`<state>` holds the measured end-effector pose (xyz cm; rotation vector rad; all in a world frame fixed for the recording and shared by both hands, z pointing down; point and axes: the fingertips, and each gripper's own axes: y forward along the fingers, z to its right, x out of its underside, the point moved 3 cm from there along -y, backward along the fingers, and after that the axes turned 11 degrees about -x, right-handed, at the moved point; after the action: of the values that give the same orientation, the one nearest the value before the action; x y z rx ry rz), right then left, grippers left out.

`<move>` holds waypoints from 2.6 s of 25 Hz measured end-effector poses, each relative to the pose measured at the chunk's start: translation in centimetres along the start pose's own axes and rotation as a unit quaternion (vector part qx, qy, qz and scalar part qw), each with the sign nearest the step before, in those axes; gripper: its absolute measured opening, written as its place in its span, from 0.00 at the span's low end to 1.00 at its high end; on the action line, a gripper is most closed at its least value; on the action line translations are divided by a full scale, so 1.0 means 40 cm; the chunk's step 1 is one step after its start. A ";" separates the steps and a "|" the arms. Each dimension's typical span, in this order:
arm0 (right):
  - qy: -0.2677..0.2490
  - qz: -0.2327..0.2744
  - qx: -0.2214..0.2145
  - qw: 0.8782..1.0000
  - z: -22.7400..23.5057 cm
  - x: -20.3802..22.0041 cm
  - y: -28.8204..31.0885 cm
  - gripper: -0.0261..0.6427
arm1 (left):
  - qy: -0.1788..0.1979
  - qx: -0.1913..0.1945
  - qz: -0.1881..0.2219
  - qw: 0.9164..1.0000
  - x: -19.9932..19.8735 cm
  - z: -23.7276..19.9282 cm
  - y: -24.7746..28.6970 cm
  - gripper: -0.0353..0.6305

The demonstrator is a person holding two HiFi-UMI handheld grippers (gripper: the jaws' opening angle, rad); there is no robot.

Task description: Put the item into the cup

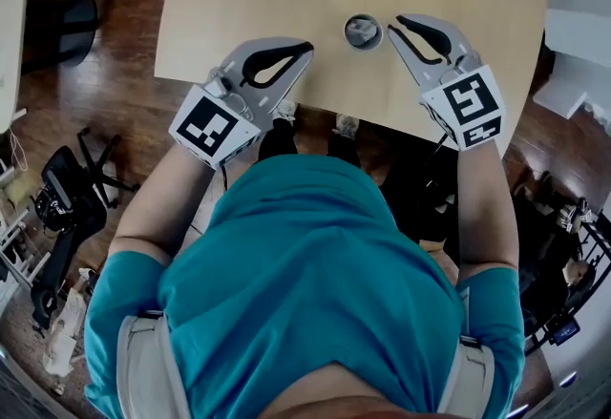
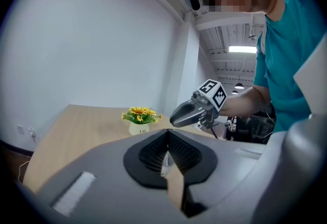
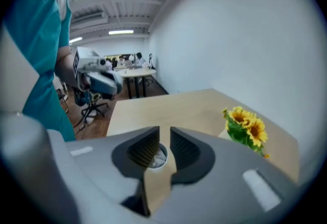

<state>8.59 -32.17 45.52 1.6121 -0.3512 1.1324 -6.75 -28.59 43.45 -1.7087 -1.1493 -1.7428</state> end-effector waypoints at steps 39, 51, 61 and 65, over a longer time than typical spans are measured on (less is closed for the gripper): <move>0.067 0.310 0.044 0.947 -0.259 0.122 -0.514 0.10 | -0.015 -0.060 0.025 0.998 -0.136 0.268 -0.175 0.06; 0.082 0.288 0.115 0.947 -0.613 0.029 -0.449 0.10 | 0.030 0.007 0.052 0.998 -0.048 0.280 -0.533 0.06; 0.067 0.307 0.124 0.941 -0.786 0.097 -0.628 0.10 | 0.035 0.000 0.053 0.998 -0.054 0.482 -0.606 0.06; 0.046 0.296 0.109 0.948 -0.862 0.196 -0.710 0.09 | 0.029 -0.022 0.043 0.998 -0.035 0.632 -0.601 0.06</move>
<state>16.06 10.98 33.76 1.6851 -0.7003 1.7435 -10.50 4.59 33.29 -1.6971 -1.0039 -1.7642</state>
